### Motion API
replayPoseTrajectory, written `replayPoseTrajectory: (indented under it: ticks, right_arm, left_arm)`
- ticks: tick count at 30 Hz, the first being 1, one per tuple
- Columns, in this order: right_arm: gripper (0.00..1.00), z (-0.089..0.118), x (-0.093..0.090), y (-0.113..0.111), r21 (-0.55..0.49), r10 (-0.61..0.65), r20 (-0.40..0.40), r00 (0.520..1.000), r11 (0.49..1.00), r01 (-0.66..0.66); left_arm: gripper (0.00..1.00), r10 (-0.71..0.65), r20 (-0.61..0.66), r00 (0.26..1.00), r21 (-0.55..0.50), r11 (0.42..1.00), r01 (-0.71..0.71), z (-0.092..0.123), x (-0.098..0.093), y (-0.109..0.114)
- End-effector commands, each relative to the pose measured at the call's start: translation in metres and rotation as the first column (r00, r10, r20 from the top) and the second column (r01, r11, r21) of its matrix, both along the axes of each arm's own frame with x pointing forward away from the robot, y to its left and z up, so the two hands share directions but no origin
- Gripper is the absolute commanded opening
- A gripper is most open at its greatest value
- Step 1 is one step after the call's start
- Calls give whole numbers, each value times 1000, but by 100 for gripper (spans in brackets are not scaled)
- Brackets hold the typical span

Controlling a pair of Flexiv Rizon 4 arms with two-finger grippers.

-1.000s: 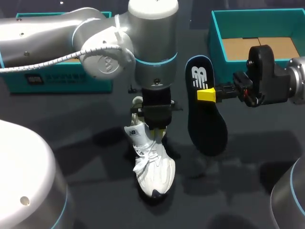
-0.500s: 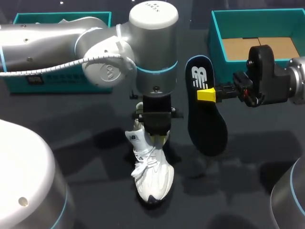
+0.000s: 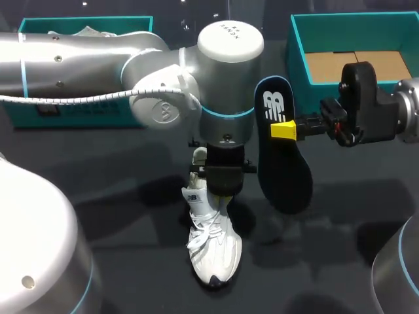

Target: Take the shoe out of the shoebox, open the shoe tongue, remove and reinsert the insole, then place the shoe into the shoebox

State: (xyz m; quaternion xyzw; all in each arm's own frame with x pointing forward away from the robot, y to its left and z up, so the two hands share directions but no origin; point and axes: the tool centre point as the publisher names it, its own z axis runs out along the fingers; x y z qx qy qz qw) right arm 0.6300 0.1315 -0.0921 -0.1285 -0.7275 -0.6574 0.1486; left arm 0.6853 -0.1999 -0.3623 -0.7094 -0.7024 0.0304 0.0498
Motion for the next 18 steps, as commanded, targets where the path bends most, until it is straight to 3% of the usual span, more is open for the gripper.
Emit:
replayPoseTrajectory:
  ticks: [1, 3, 5, 7, 9, 11, 15, 17, 18]
  right_arm:
    - [0, 0, -1, 1, -2, -2, -1, 1000, 1000, 2]
    - [0, 0, -1, 1, -2, -2, -1, 1000, 1000, 2]
    - [0, 0, -1, 1, -2, -2, -1, 1000, 1000, 2]
    - [0, 0, -1, 1, -2, -2, -1, 1000, 1000, 2]
    - [0, 0, -1, 1, -2, -2, -1, 1000, 1000, 2]
    - [0, 0, -1, 1, -2, -2, -1, 1000, 1000, 2]
    - [0, 0, -1, 1, -2, -2, -1, 1000, 1000, 2]
    - [0, 0, -1, 1, -2, -2, -1, 1000, 1000, 2]
    - [0, 0, -1, 1, -2, -2, -1, 1000, 1000, 2]
  left_arm:
    - [0, 6, 13, 1000, 30, 1000, -6, -10, -1, -11]
    - [0, 8, 18, 1000, 36, 999, -9, -12, -1, -13]
    - [18, 9, 26, 1000, 45, 999, -10, -15, -1, -14]
    - [25, 8, 28, 1000, 49, 999, -10, -17, 0, -14]
    - [38, 8, 29, 1000, 50, 999, -10, -18, 0, -14]
    - [45, 9, 26, 1000, 44, 999, -10, -17, 1, -14]
    - [49, 16, 23, 1000, 25, 1000, -16, -13, 4, -12]
    - [66, 22, 26, 999, 6, 1000, -22, -7, 5, -10]
    - [81, 26, 30, 999, -3, 1000, -26, -3, 6, -9]
